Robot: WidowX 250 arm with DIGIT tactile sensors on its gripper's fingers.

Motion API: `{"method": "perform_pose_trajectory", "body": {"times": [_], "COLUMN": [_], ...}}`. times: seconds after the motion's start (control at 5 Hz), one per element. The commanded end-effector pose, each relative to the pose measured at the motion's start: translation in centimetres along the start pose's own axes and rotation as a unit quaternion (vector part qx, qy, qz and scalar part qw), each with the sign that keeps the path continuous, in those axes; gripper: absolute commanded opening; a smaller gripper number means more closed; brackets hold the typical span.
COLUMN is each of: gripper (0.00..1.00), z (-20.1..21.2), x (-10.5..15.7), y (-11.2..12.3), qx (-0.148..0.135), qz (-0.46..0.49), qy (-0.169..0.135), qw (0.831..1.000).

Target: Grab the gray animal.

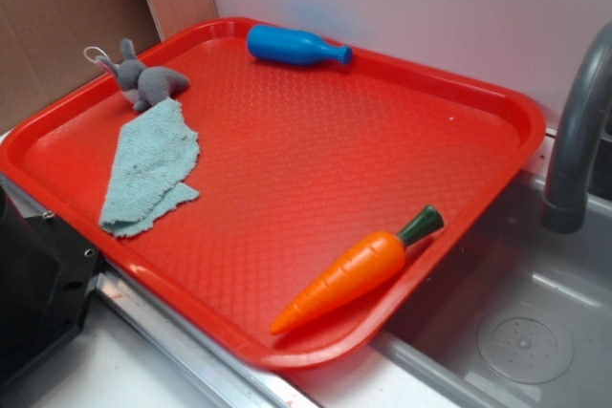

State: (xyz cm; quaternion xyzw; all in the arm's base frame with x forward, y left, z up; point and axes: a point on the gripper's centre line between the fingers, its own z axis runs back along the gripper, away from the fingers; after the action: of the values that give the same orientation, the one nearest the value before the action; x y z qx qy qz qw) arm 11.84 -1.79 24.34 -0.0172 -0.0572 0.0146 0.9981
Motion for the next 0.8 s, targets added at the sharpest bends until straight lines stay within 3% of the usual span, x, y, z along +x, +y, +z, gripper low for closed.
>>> {"method": "perform_pose_trajectory", "body": {"times": [0.0, 0.6], "gripper": [1.00, 1.00], "z": [0.00, 0.57], "x": [0.00, -0.74], "y": [0.00, -0.10], "qx": [0.000, 0.001], "qz": [0.000, -0.009], "qy": [0.000, -0.021], "qw": [1.000, 1.000]}}
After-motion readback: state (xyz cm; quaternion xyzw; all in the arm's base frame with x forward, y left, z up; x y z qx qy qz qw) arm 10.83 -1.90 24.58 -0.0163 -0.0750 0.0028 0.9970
